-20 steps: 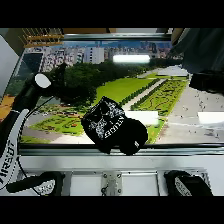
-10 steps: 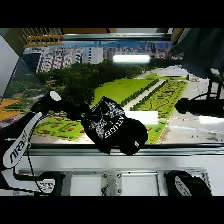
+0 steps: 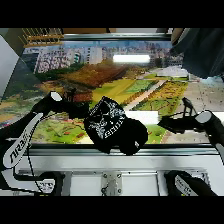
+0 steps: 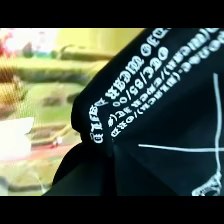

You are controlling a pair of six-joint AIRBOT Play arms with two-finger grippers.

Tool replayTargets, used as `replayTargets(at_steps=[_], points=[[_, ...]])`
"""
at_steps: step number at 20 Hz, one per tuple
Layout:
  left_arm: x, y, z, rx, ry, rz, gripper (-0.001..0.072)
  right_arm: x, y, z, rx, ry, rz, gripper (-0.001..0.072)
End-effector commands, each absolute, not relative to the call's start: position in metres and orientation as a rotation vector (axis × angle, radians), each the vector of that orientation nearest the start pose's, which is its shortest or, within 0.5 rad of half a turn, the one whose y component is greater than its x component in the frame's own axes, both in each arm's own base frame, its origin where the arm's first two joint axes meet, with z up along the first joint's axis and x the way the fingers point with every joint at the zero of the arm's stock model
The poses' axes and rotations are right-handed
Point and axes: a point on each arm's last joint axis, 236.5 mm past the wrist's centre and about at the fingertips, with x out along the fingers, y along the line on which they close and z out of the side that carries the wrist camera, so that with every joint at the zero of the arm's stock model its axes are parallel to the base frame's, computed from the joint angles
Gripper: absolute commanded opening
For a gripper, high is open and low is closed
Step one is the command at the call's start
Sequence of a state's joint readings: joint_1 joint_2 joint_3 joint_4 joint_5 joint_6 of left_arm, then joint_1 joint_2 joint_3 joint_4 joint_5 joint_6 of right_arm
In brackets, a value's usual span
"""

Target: Fold the clothes and pants, and hang the long-sleeved shirts on hangers.

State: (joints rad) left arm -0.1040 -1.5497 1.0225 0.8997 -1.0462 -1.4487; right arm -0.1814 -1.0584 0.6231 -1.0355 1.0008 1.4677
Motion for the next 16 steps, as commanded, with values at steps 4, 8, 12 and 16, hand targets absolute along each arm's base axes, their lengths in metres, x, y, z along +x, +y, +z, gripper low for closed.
replayTargets(at_steps=[4, 8, 12, 16], points=[[0.359, -0.163, -0.074, -0.531, 1.465, -0.38, 0.0005, 0.301, 0.145, -0.117, 0.655, 1.38, 0.249, 0.0421], [0.359, -0.163, -0.074, -0.532, 1.465, -0.38, 0.0005, 0.304, 0.16, -0.117, 0.618, 1.386, 0.286, 0.0312], [0.389, -0.155, -0.007, -0.515, 1.312, -0.423, 0.0004, 0.349, 0.142, -0.054, 0.483, 1.237, 0.351, 0.0012], [0.399, -0.143, 0.193, -0.366, 0.89, -0.53, 0.0003, 0.392, 0.126, 0.149, 0.294, 0.9, 0.482, 0.0011]])
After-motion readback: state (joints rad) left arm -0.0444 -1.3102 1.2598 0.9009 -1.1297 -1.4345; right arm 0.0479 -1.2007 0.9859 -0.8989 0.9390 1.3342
